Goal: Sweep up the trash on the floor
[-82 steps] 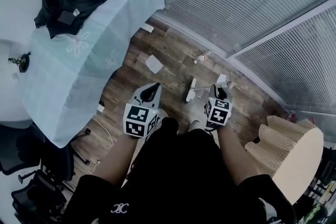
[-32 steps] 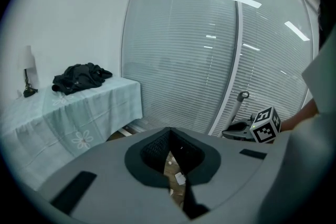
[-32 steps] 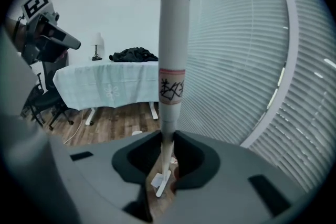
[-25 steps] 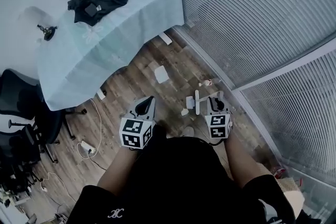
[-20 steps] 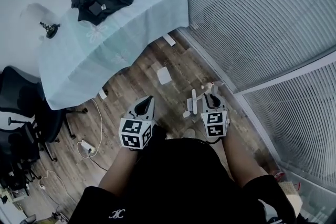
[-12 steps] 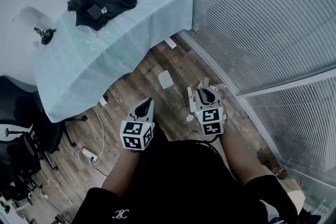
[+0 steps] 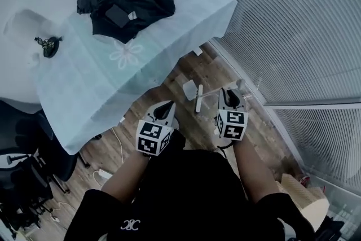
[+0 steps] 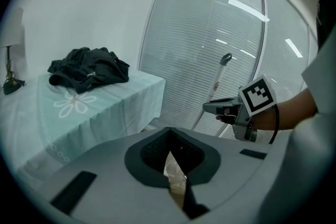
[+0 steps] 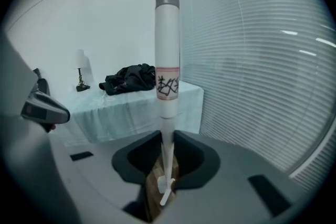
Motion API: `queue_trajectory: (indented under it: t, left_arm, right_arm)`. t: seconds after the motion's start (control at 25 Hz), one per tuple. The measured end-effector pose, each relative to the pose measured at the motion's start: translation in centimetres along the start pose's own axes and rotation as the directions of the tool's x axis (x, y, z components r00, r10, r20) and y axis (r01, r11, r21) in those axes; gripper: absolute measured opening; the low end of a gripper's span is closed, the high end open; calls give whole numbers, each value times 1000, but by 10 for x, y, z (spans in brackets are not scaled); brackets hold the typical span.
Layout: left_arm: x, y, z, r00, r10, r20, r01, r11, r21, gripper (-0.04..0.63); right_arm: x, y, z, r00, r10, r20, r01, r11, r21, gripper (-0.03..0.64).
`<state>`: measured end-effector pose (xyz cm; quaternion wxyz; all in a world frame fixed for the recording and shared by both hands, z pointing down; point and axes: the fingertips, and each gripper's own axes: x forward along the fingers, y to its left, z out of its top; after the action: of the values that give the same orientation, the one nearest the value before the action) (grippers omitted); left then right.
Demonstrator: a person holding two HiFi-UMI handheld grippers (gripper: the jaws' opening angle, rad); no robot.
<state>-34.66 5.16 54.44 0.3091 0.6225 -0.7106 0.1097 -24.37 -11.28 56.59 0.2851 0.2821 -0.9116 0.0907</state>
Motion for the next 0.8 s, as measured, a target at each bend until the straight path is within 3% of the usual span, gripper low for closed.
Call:
queue_trajectory:
  t: [0.24,0.52,0.64,0.8]
  left_arm:
    - [3,46,3,997,-62,-53,64,998,28,-6]
    - [8,59,9,991,-104,-85,110,992,64,-6]
    - [11,58,7,986,-125,-109,134,988,83,-6]
    - [21,44,4,976,-166,-142,184,976,117,-6]
  right_arm:
    - [58,52,19,1000,-5,-9,5,1000,19,86]
    - [82,34,-31,986,-122,-115,135,984,115,89]
    - [69,3,-52,967,-215,-140,241,946,218,89]
    - [36,-43,-88,927,-315,-205,369,865,341,91]
